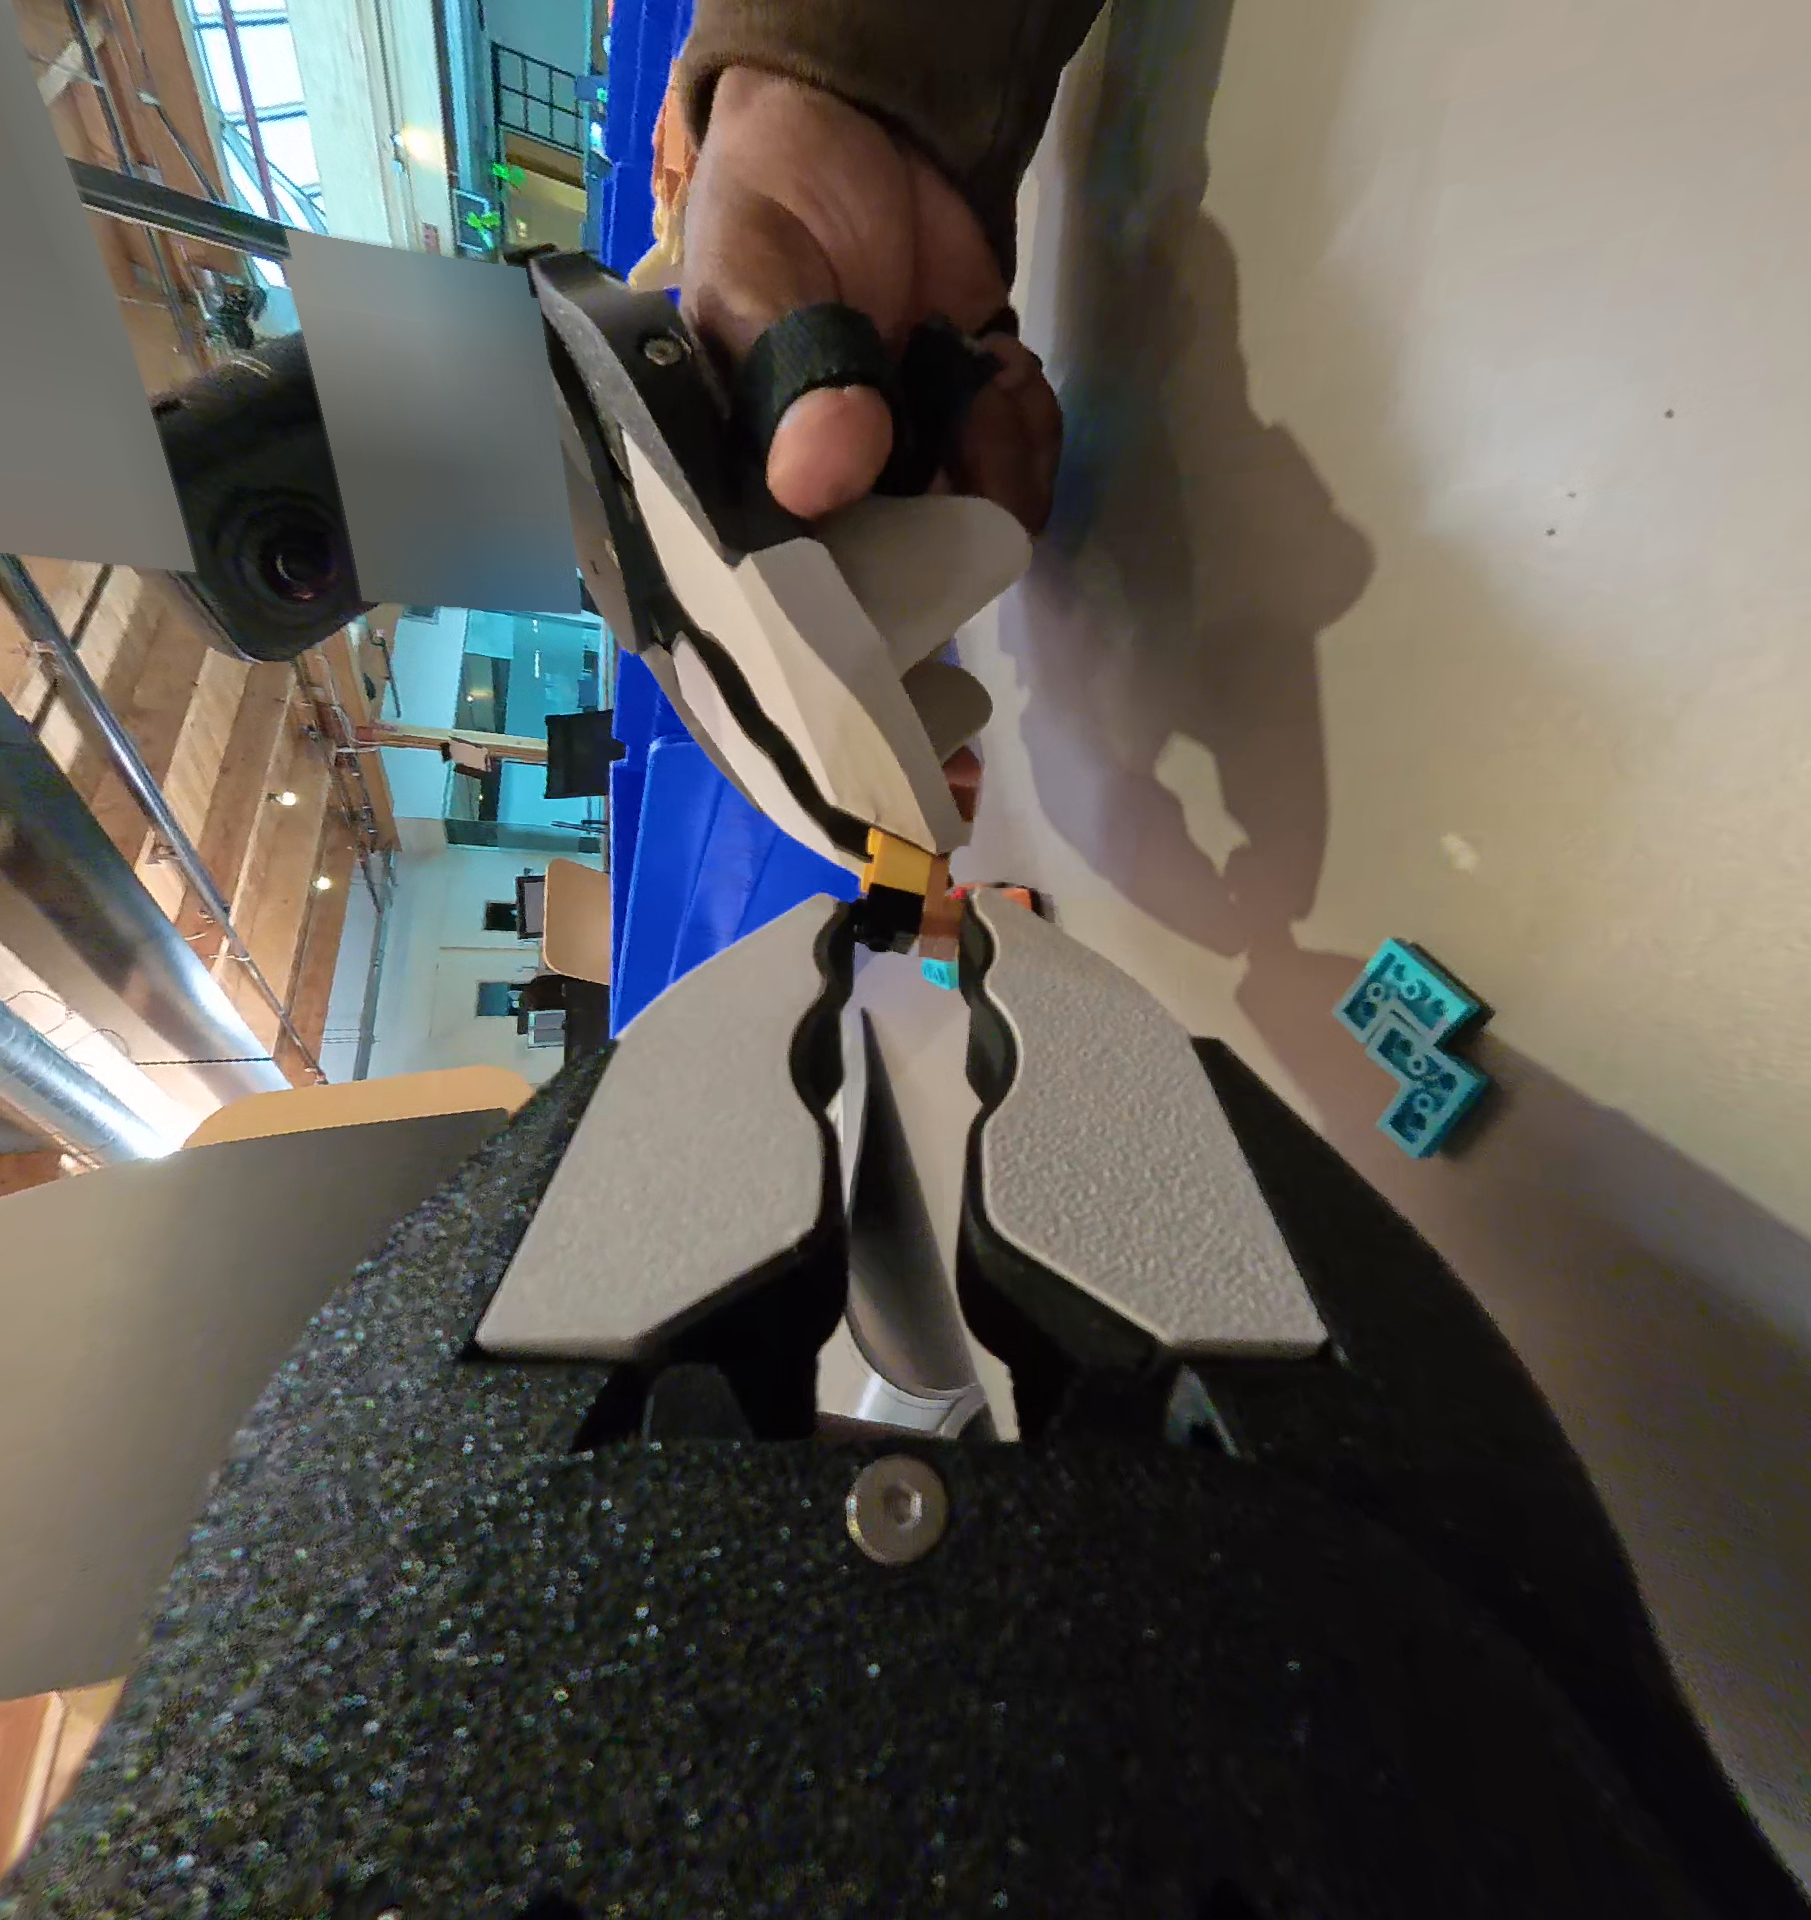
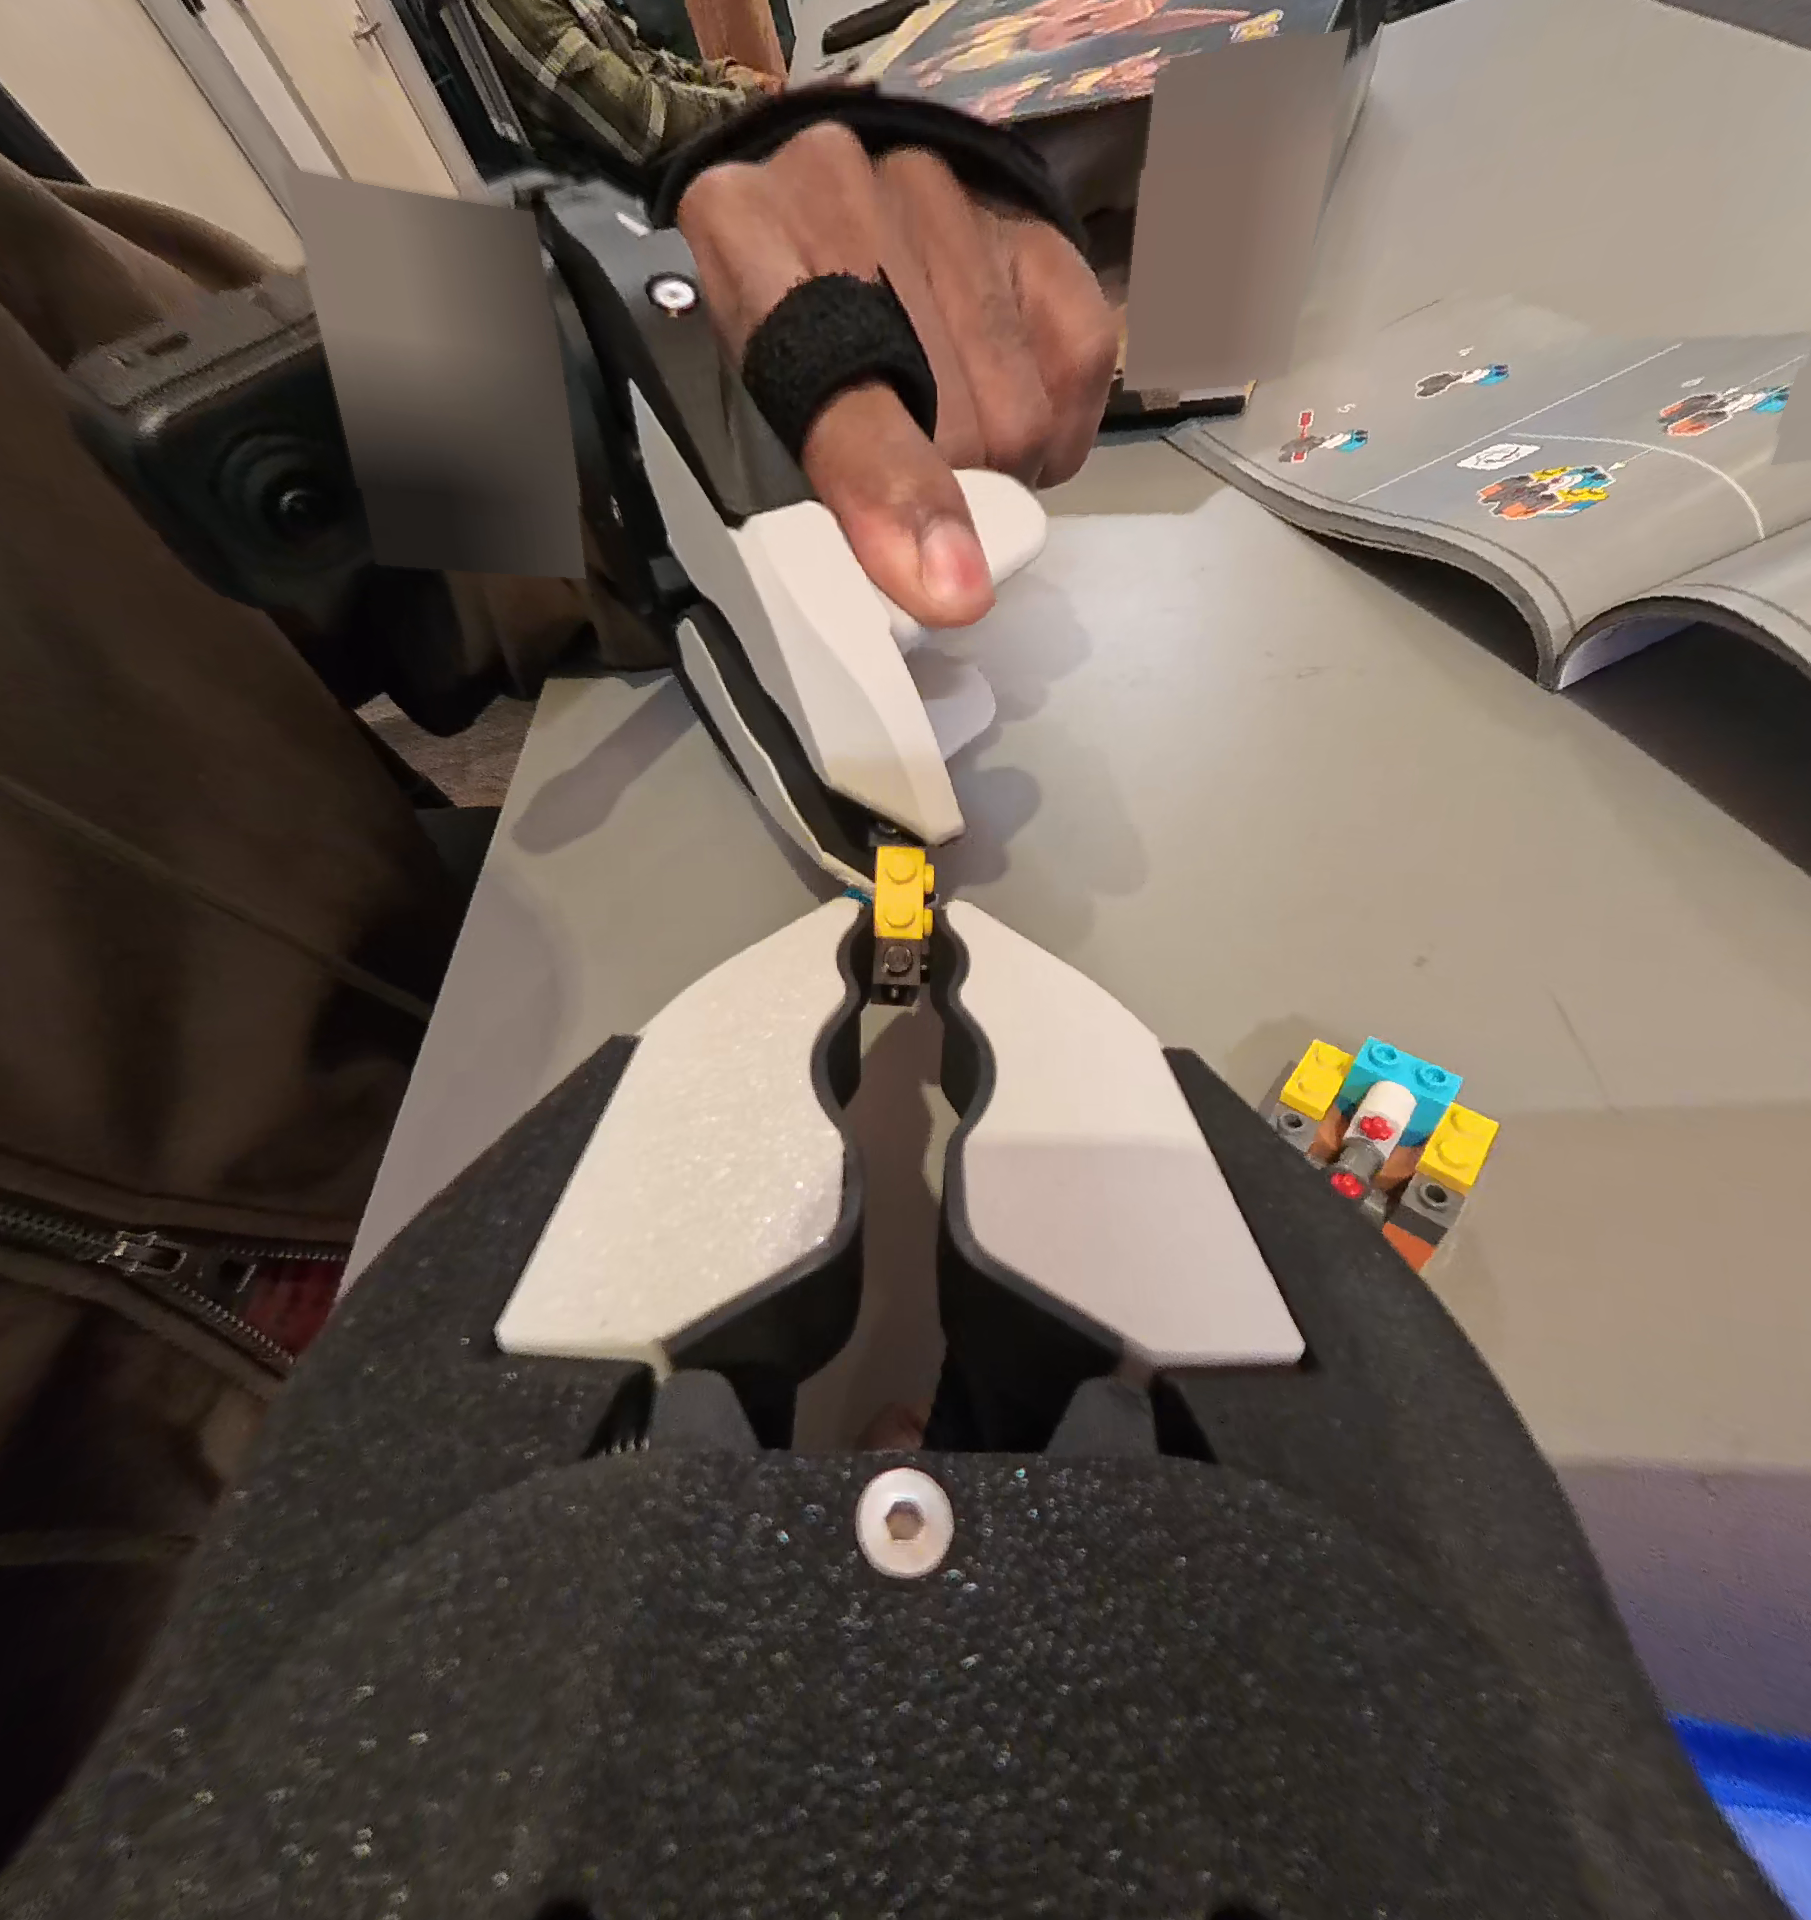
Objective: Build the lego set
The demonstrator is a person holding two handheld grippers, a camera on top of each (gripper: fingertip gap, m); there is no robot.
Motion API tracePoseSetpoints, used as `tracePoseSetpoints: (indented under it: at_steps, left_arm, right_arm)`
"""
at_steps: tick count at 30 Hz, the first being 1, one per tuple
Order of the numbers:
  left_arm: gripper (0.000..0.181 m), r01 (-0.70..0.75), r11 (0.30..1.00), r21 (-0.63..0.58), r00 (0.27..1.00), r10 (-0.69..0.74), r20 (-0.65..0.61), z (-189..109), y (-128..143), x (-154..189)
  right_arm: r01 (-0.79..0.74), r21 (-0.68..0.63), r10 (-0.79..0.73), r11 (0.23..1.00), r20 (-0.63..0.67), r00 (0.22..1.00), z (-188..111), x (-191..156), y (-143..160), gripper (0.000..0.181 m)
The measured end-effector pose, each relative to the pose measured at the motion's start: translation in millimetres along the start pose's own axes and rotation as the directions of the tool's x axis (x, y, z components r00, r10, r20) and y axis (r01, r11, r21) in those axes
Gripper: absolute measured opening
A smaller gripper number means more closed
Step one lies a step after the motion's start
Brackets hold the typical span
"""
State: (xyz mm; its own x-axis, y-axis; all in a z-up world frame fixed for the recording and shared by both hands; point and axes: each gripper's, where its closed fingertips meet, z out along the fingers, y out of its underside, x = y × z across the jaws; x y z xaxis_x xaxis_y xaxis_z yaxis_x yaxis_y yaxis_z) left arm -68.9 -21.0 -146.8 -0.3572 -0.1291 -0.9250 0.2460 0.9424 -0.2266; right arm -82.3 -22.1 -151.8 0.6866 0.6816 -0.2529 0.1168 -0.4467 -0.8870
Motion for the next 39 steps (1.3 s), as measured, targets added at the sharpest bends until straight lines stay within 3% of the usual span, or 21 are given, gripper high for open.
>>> tracePoseSetpoints:
  at_steps: [4,8,10,13,18,20,27,33,39]
  left_arm:
    - [0.02,0.025,1.0,0.0,1.0,-0.025,0.009,1.4,2.1,-1.1]
    - [0.032,0.23,0.972,0.05,0.973,-0.231,0.021,-1.6,6.7,-9.3]
    - [0.035,0.392,0.916,0.083,0.919,-0.394,0.004,-4.5,12.0,-14.5]
    - [0.034,0.625,0.767,0.148,0.781,-0.613,-0.123,-8.4,9.9,-15.0]
    - [0.031,0.783,0.608,0.131,0.621,-0.754,-0.215,-5.7,11.9,-15.1]
    - [0.029,0.814,0.567,0.126,0.579,-0.779,-0.241,-3.6,9.3,-14.4]
    - [0.013,0.832,0.512,0.213,0.552,-0.803,-0.225,-7.2,-3.0,-32.9]
    - [0.01,0.827,0.503,0.251,0.555,-0.804,-0.214,-11.6,-8.6,-40.0]
    - [0.009,0.822,0.5,0.273,0.559,-0.8,-0.218,-13.0,-11.6,-40.3]
  right_arm:
    - [-0.002,0.008,0.002,1.0,-0.013,1.0,-1.0,2.3,-0.8,0.01]
    - [0.008,0.031,-0.006,0.999,-0.049,0.999,-3.1,7.0,-4.8,0.01]
    - [0.002,0.047,0.001,0.999,-0.065,0.998,-5.1,10.5,-6.9,0.01]
    - [0.002,0.075,0.004,0.997,-0.085,0.996,-7.7,14.0,-11.1,0.01]
    - [0.03,0.122,-0.018,0.992,-0.1,0.995,-11.4,13.6,-19.3,0.01]
    - [0.044,0.149,-0.029,0.988,-0.1,0.995,-13.5,12.4,-23.5,0.01]
    - [0.116,0.258,-0.094,0.959,-0.097,0.991,-19.9,4.8,-38.1,0.01]
    - [0.215,0.316,-0.184,0.924,-0.124,0.975,-22.8,-2.1,-45.4,0.01]
    - [0.212,0.333,-0.191,0.919,-0.095,0.977,-23.0,-5.3,-44.9,0.01]
